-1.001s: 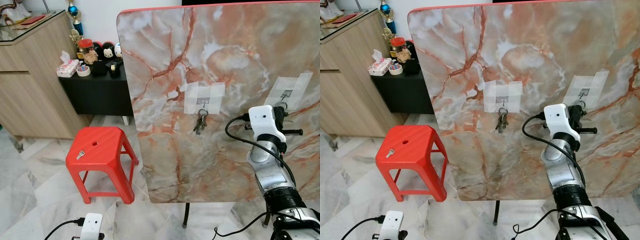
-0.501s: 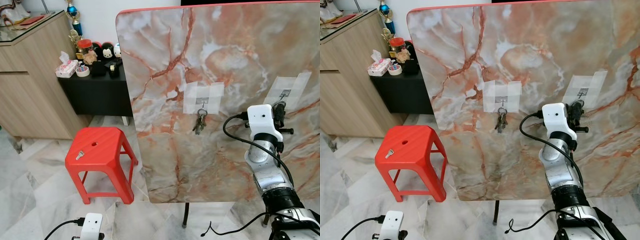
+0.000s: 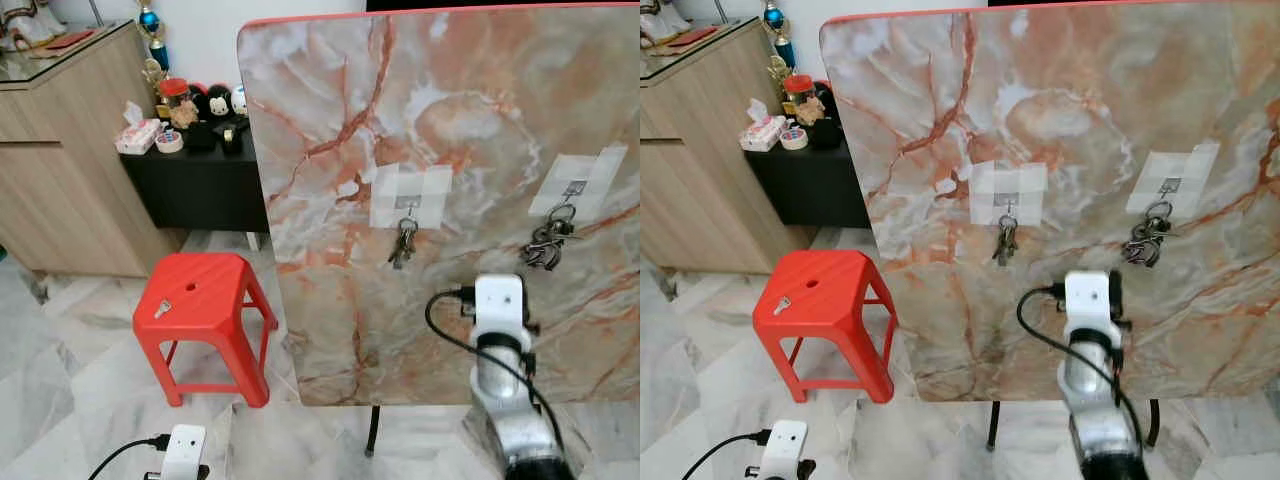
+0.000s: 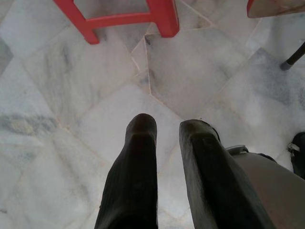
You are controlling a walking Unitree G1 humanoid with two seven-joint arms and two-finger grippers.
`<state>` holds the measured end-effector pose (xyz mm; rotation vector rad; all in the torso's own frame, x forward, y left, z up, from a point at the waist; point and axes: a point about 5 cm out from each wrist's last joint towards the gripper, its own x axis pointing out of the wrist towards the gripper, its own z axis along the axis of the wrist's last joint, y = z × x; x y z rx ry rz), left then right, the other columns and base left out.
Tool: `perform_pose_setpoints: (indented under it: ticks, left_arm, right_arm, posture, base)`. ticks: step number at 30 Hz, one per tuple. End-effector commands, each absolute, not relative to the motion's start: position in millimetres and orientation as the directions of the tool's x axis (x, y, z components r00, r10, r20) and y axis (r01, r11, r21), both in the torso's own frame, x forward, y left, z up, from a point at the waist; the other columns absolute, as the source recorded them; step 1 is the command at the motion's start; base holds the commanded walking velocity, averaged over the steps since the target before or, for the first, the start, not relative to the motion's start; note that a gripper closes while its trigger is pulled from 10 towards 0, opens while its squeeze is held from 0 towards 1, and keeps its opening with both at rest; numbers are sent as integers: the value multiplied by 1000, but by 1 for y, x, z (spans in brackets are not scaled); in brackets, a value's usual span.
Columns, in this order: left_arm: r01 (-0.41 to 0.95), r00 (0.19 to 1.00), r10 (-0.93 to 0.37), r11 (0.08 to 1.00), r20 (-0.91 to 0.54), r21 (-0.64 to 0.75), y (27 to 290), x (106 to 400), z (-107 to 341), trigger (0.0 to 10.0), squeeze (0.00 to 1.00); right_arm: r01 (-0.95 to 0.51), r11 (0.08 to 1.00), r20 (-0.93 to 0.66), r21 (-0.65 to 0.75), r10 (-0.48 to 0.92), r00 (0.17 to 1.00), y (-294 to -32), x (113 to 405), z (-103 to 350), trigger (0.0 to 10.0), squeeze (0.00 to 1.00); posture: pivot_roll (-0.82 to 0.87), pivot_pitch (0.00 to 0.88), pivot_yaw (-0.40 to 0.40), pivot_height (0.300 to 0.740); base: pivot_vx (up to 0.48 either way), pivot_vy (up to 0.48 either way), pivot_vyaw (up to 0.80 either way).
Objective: Hang keys on a hook
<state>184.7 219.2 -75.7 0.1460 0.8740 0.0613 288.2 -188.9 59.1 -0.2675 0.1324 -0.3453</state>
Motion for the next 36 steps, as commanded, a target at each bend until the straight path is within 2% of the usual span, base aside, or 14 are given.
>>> perform_pose_setpoints:
  ticks: [1,2,3,5,6,8,9,11,14,19,24,26,29,36]
  left_arm:
    - [8,624,124,986,-772,165,222,181,-77,10000,0]
    - [8,624,124,986,-772,165,222,181,-77,10000,0]
    - [8,624,124,986,-772,165,222,181,-77,10000,0]
    - [13,621,125,985,-774,169,223,181,-77,10000,0]
    - [13,621,125,985,-774,169,223,181,-77,10000,0]
    - [15,620,125,985,-774,171,223,181,-77,10000,0]
    - [15,620,125,985,-774,171,223,181,-77,10000,0]
    - [16,619,125,985,-775,172,223,181,-77,10000,0]
    - [18,616,127,984,-777,176,224,181,-77,10000,0]
    - [15,614,132,984,-778,178,224,180,-78,10000,0]
    - [14,609,138,983,-781,185,225,179,-78,10000,0]
    - [16,603,141,982,-785,189,225,178,-79,10000,0]
    - [16,601,141,982,-787,188,225,179,-79,10000,0]
    - [10,600,143,983,-787,186,225,179,-78,10000,0]
  right_arm:
    - [292,926,-234,-239,-347,908,-187,273,29,10000,0]
    - [294,940,-379,-176,-340,861,-187,260,2,10000,0]
    - [294,940,-379,-176,-340,861,-187,260,2,10000,0]
    - [292,945,-556,-150,-325,765,-188,237,-32,10000,0]
    - [292,945,-556,-150,-325,765,-188,237,-32,10000,0]
    - [291,951,-669,-102,-283,687,-187,215,-56,10000,0]
    - [291,951,-669,-102,-283,687,-187,215,-56,10000,0]
    - [323,944,-737,-61,-261,624,-188,200,-69,10000,0]
    - [449,892,-807,52,-227,545,-189,180,-83,10000,0]
    - [361,932,-882,-34,-198,427,-190,147,-99,10000,0]
    - [338,941,-875,-3,-166,454,-187,149,-99,10000,0]
    - [257,967,-871,2,-124,475,-181,152,-98,10000,0]
    - [231,973,-872,15,-101,479,-178,154,-98,10000,0]
    - [133,991,-862,-25,-89,499,-178,158,-96,10000,0]
  posture:
    - [-64,0,39,740]
    - [-64,0,40,740]
    - [-64,0,40,740]
    - [-60,0,41,740]
    - [-60,0,41,740]
    - [-68,0,48,740]
    - [-68,0,48,740]
    - [-61,0,52,740]
    - [-65,0,53,740]
    - [-62,0,53,740]
    - [-72,0,56,740]
    - [-72,0,56,740]
    - [-68,0,54,740]
    - [-67,0,52,740]
  base:
    - [0,0,0]
    - [0,0,0]
    - [0,0,0]
    - [0,0,0]
    - [0,0,0]
    - [0,0,0]
    - [0,0,0]
    - [0,0,0]
    - [0,0,0]
    - [0,0,0]
    - [0,0,0]
    - [0,0,0]
    - [0,0,0]
    - [0,0,0]
